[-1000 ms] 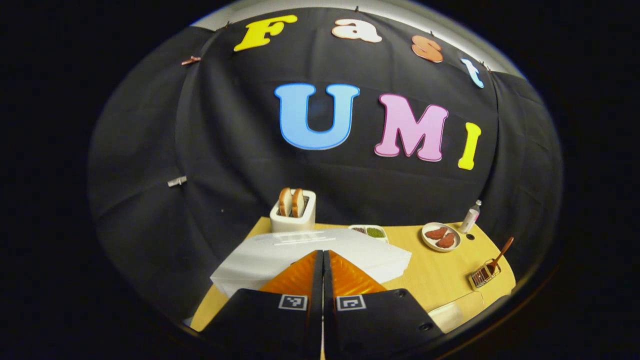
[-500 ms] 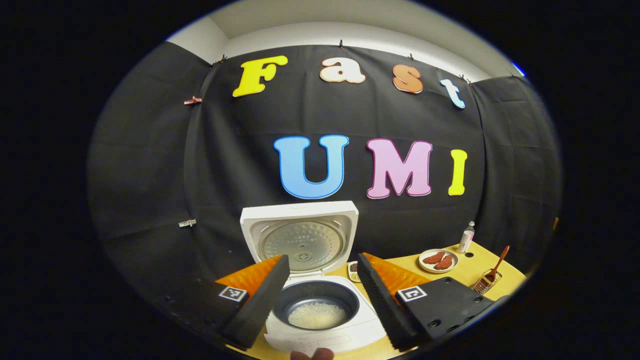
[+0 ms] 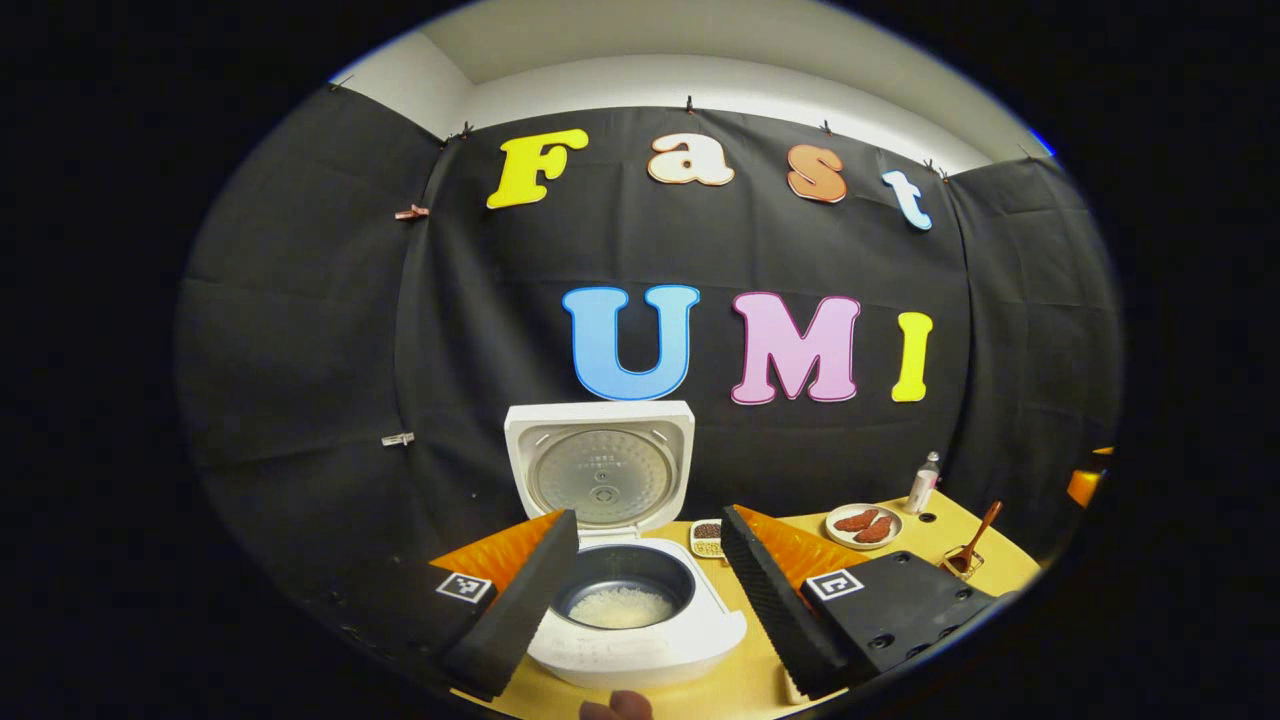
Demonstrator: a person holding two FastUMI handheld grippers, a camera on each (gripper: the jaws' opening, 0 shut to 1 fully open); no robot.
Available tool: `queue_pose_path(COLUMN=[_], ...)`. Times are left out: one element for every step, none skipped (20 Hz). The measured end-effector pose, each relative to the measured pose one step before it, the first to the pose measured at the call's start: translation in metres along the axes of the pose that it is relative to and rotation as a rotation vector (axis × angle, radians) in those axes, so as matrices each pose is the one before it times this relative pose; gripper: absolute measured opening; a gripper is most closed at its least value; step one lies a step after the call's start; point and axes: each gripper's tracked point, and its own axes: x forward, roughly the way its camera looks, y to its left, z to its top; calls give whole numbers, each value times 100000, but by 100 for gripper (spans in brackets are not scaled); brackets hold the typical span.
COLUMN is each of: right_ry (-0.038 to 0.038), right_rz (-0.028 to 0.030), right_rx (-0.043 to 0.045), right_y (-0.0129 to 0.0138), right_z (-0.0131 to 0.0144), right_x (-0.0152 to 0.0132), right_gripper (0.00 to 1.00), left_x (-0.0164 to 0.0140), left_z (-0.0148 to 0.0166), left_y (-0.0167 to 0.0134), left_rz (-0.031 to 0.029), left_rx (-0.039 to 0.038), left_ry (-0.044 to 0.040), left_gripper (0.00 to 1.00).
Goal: Close the left gripper, press the button to open the rice cooker; take a wooden spoon from the chopstick holder with the right hand, scoop a spoonful of rice and pour it into the rice cooker, then put the wooden spoon back into the chopstick holder.
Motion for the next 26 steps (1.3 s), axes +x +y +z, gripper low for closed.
queue_pose_path(right_ry=[3775, 3520, 2241, 1650, 1145, 1308, 903, 1353, 1421, 1978, 1930, 2261, 2568, 2203, 2042, 1628, 1752, 429, 149, 388, 857, 902, 1050, 434, 737, 59], right_rz=[975, 75, 53, -33, 510, 372, 667, 409, 309, 410, 589, 494, 28, 487, -215, 25, -67, 124, 813, 334, -266, 479, 234, -562, -359, 1374], right_rx=[1433, 828, 622, 377, 348, 171, 346, 817, 1281, 1390, 1505, 1174, 979, 1772, 2183, 2525, 1950, 1441, 1773, 1321, 696, 1148, 1167, 542, 445, 844], right_y=[-230, -333, -455, -460, -327, -289, -243, -318, -335, -266, -219, -254, -348, -293, -415, -365, -174, -200, 10, -11, -266, -85, -23, -333, -251, 56], right_z=[-1245, -1082, -948, -732, -644, -692, -551, -640, -697, -759, -809, -766, -783, -787, -575, -526, -247, 20, 87, -104, -158, -283, -197, -147, -220, -33], right_x=[833, 797, 840, 900, 948, 1142, 1049, 1193, 1159, 1263, 1374, 1467, 1482, 1321, 1274, 1245, 1010, 735, 733, 827, 674, 589, 531, 671, 382, 284], right_gripper=[98, 98, 98, 98, 98, 98, 98, 98, 98, 98, 98, 98, 98, 98, 96, 94, 89, 84, 73, 70, 62, 59, 58, 58, 48, 46], left_x=[-722, -715, -682, -566, -587, -462, -604, -476, -487, -450, -366, -410, -400, -308, -229, -326, -180, -253, -269, -166, -179, -192, -180, -122, -179, -57], left_z=[-461, -476, -578, -360, -325, -190, 66, 112, 137, 45, -156, -34, -232, -206, -241, -125, -201, -57, -114, 17, -147, -2, -116, -6, -139, 22], left_y=[-318, -470, -363, -314, -133, -30, 70, -214, -479, -311, -166, -273, -257, -217, -116, -186, -199, -87, 22, 93, 129, -5, 55, 55, -104, -32], left_rz=[-242, -795, -705, -511, -229, 19, 433, 197, -405, 195, 268, 242, -6, 391, 300, 393, 226, 355, 724, 873, 856, 842, 705, 873, 611, 623], left_rx=[-789, -792, -787, -831, -267, 559, 779, 346, 202, 150, 126, 186, 546, 720, 568, 186, -92, -29, 304, 571, 565, 419, 373, 232, 95, -39], left_ry=[866, 1324, 1273, 983, 1045, 296, 240, 144, -199, 320, 204, 35, 571, 728, 830, 673, 703, 653, 490, 275, 259, 237, 346, 446, 358, 149], left_gripper=[98, 98, 98, 98, 98, 98, 98, 98, 98, 98, 98, 98, 98, 98, 98, 98, 98, 98, 98, 98, 98, 98, 98, 98, 98, 98])
